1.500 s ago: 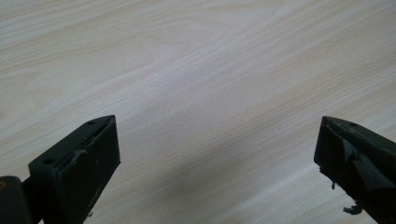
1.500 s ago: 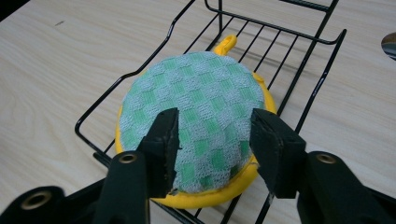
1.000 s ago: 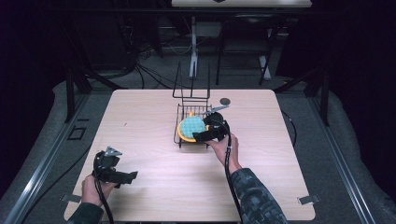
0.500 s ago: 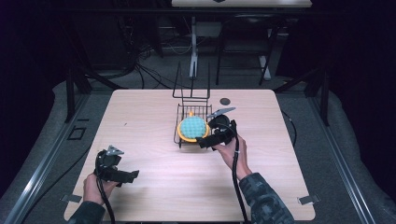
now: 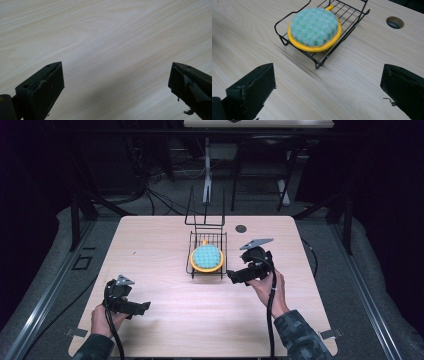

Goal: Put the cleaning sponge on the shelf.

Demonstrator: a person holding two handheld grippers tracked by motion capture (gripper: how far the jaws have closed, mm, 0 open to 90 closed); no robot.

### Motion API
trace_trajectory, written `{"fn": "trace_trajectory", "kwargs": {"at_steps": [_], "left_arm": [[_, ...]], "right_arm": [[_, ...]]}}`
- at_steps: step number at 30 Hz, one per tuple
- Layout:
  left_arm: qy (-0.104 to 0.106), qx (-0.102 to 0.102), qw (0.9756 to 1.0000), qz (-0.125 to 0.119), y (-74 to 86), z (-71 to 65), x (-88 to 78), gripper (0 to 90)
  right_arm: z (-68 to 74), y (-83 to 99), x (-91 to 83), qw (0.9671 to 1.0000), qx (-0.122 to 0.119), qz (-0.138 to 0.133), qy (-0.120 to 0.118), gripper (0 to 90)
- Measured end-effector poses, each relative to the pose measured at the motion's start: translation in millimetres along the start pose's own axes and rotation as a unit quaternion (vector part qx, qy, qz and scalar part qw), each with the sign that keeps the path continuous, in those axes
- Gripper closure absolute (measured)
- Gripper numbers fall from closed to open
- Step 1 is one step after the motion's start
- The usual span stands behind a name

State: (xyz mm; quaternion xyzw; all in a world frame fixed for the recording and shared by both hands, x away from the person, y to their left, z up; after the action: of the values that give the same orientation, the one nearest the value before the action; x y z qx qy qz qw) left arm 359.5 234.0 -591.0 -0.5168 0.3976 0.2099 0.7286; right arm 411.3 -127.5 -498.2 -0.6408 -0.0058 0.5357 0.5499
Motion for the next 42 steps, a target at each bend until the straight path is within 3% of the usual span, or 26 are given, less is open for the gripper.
{"fn": "trace_trajectory", "kwargs": {"at_steps": [9,15,24,28,35,42], "left_arm": [[0.0,0.001,1.0,0.004,1.0,0.1,0.5,0.5],[-0.001,-0.001,1.0,0.003,1.1,0.7,0.4,0.5],[-0.001,-0.002,1.0,0.003,2.2,2.3,-0.3,0.5],[-0.001,-0.002,1.0,0.004,2.1,2.4,-0.2,0.5],[0.001,0.0,1.0,0.003,2.0,2.0,-0.1,0.5],[0.003,0.001,1.0,0.003,1.0,0.7,0.8,0.5]], "right_arm": [[-14.9,29.8,-25.5,0.9998,0.011,0.008,0.016,0.0],[-23.4,53.9,-37.3,0.9992,0.033,0.009,0.022,0.0],[-33.8,89.8,-40.0,0.9977,0.053,0.028,0.03,0.0],[-41.0,105.6,-43.2,0.9968,0.07,0.024,0.032,0.0],[-50.7,121.3,-41.0,0.9951,0.08,0.04,0.042,0.1],[-56.3,124.5,-36.8,0.9943,0.081,0.052,0.045,0.2]]}}
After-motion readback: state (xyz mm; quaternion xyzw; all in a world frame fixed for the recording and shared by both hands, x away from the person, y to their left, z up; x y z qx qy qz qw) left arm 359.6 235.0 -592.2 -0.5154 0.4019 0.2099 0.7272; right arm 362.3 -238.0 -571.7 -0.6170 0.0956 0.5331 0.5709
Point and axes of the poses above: each handheld gripper's, and its own axes: x roughly forward along the jaws, y roughly out of its underside, z roughly to its left, the point moved 7 cm from there along x, roughly forward along the jaws, and after that the axes turned 13 degrees about -y, right-handed, at the moved point
